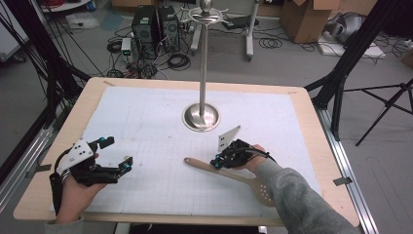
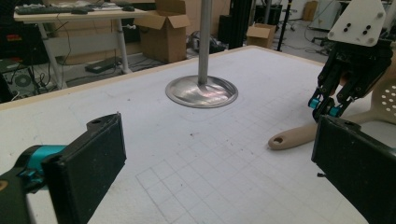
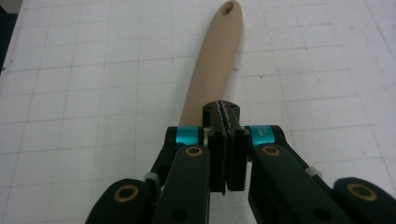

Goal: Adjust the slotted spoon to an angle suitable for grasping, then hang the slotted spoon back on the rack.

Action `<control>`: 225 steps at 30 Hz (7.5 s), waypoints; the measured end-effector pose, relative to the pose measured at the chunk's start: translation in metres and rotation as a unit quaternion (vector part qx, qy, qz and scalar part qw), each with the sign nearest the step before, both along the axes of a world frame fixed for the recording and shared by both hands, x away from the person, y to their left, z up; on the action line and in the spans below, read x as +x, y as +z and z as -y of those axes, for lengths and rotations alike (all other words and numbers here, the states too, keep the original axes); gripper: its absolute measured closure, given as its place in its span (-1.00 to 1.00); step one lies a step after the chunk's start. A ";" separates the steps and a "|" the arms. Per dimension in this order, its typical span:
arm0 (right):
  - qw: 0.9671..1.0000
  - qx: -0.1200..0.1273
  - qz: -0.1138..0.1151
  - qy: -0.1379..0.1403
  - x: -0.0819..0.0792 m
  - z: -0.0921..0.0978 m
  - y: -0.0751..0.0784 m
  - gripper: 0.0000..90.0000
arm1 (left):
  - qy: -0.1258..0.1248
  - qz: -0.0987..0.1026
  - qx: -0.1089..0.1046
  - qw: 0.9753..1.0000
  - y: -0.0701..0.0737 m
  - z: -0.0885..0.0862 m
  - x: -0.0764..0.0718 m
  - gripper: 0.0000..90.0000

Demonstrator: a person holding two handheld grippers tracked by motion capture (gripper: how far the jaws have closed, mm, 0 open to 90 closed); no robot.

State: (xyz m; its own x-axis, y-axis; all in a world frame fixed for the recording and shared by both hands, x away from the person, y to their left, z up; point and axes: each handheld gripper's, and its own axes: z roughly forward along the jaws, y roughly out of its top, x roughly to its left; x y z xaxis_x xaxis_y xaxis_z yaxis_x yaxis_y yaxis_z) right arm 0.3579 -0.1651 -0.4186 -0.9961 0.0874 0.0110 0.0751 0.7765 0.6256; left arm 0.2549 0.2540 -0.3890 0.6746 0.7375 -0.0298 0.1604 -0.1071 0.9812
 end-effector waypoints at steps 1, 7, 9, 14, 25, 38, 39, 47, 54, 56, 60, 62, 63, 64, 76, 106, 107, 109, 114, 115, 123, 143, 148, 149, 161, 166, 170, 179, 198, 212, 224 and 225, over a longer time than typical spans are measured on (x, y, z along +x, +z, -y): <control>1.000 -0.004 0.001 0.003 0.000 -0.001 0.000 1.00 | -0.001 0.000 0.000 1.000 0.000 0.000 0.000 -0.93; 1.000 -0.007 0.007 -0.003 -0.001 -0.006 0.003 0.99 | 0.001 0.002 -0.002 1.000 0.001 -0.001 0.000 -0.93; 1.000 0.000 0.011 -0.011 -0.001 -0.004 0.006 0.99 | 0.002 0.002 -0.003 1.000 0.001 -0.002 0.000 -0.93; 1.000 0.008 0.018 -0.023 -0.004 0.003 0.016 0.99 | 0.002 0.003 -0.002 1.000 0.001 -0.003 -0.001 -0.93; 0.997 0.053 0.038 -0.038 -0.023 0.024 0.037 0.78 | 0.001 0.003 0.001 1.000 0.001 0.000 0.001 -0.93; 0.991 0.097 0.006 -0.097 -0.040 0.055 0.037 -0.17 | -0.007 -0.002 -0.004 1.000 -0.002 0.003 0.009 -0.93; 0.990 0.097 0.000 -0.102 -0.041 0.056 0.037 -0.26 | -0.006 -0.003 -0.005 1.000 -0.003 0.002 0.009 -0.93; 0.988 0.077 -0.028 -0.129 -0.048 0.064 0.035 -0.70 | 0.007 -0.005 -0.012 1.000 -0.004 -0.008 0.005 -0.93; 0.989 0.076 -0.023 -0.125 -0.053 0.072 0.031 -0.68 | 0.014 -0.002 -0.009 1.000 -0.003 -0.012 -0.003 -0.93; 0.989 0.077 -0.021 -0.122 -0.053 0.074 0.032 -0.68 | 0.015 -0.003 -0.008 1.000 -0.004 -0.013 -0.004 -0.93; 0.989 0.072 -0.026 -0.124 -0.050 0.076 0.031 -0.67 | 0.021 -0.003 -0.010 1.000 -0.004 -0.016 -0.006 -0.93; 0.990 0.068 -0.027 -0.123 -0.049 0.075 0.030 -0.67 | 0.023 -0.001 -0.011 1.000 -0.003 -0.017 -0.007 -0.93; 0.990 0.067 -0.025 -0.120 -0.049 0.075 0.030 -0.67 | 0.022 -0.001 -0.012 1.000 -0.003 -0.017 -0.008 -0.93; 0.991 0.065 -0.026 -0.117 -0.049 0.074 0.030 -0.67 | 0.022 -0.001 -0.012 1.000 -0.003 -0.017 -0.008 -0.93; 0.993 0.036 -0.022 -0.107 -0.048 0.074 0.026 -0.66 | 0.022 0.001 -0.007 1.000 -0.002 -0.016 -0.010 -0.93; 0.990 -0.076 -0.040 -0.108 -0.048 0.060 0.006 -0.19 | 0.004 0.000 -0.002 1.000 -0.002 -0.002 -0.004 -0.93; 0.990 -0.079 -0.038 -0.108 -0.048 0.059 0.005 -0.18 | 0.004 -0.001 -0.001 1.000 -0.002 -0.002 -0.004 -0.93; 0.990 -0.087 -0.037 -0.107 -0.049 0.058 0.004 -0.13 | 0.005 0.001 -0.002 1.000 -0.002 -0.002 -0.005 -0.93; 0.990 -0.100 -0.028 -0.098 -0.050 0.056 0.003 0.03 | 0.005 0.001 -0.001 1.000 -0.002 -0.002 -0.005 -0.93; 0.990 -0.101 -0.026 -0.095 -0.050 0.056 0.002 0.05 | 0.005 0.000 -0.001 1.000 -0.002 -0.002 -0.005 -0.93; 0.990 -0.100 -0.012 -0.096 -0.052 0.056 0.002 0.32 | 0.004 -0.001 0.000 1.000 -0.002 -0.001 -0.004 -0.93; 0.986 -0.086 -0.029 -0.138 -0.055 0.058 0.002 0.73 | -0.003 -0.003 -0.001 1.000 -0.002 0.001 -0.002 -0.93; 0.985 -0.075 -0.044 -0.147 -0.054 0.062 0.002 0.73 | -0.002 -0.001 -0.001 1.000 -0.002 0.001 -0.001 -0.93; 0.985 -0.074 -0.045 -0.147 -0.054 0.062 0.003 0.73 | -0.002 -0.002 0.000 1.000 -0.002 0.002 -0.001 -0.93; 0.987 -0.041 -0.033 -0.154 -0.057 0.075 0.009 0.74 | -0.010 -0.003 0.004 1.000 -0.003 0.007 0.002 -0.93; 0.985 -0.023 -0.035 -0.166 -0.056 0.082 0.012 0.74 | -0.010 -0.004 0.001 1.000 -0.003 0.008 0.002 -0.93; 0.983 -0.002 -0.035 -0.180 -0.056 0.087 0.016 0.74 | -0.010 -0.004 0.001 1.000 -0.003 0.008 0.003 -0.93; 0.980 0.041 -0.016 -0.194 -0.053 0.099 0.029 0.74 | -0.015 -0.003 0.001 1.000 -0.003 0.009 0.003 -0.93; 0.967 0.128 0.010 -0.220 -0.044 0.122 0.071 0.74 | -0.013 -0.003 -0.002 1.000 -0.002 0.007 0.003 -0.93; 0.961 0.160 0.017 -0.226 -0.036 0.138 0.095 0.74 | -0.011 -0.002 -0.003 1.000 -0.002 0.006 0.003 -0.93; 0.956 0.183 0.014 -0.228 -0.028 0.150 0.121 0.74 | -0.008 -0.002 -0.004 1.000 -0.002 0.004 0.002 -0.93; 0.956 0.185 0.018 -0.227 -0.027 0.151 0.122 0.74 | -0.008 -0.001 -0.002 1.000 -0.001 0.004 0.002 -0.93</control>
State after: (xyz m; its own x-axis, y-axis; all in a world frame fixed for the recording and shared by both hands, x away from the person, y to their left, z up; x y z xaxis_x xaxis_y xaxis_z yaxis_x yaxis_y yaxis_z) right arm 0.3310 -0.3159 -0.2963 -0.8565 0.5080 0.0914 0.3250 0.3933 0.8601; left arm 0.2574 0.2502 -0.3903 0.6869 0.7260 -0.0347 0.1611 -0.1055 0.9813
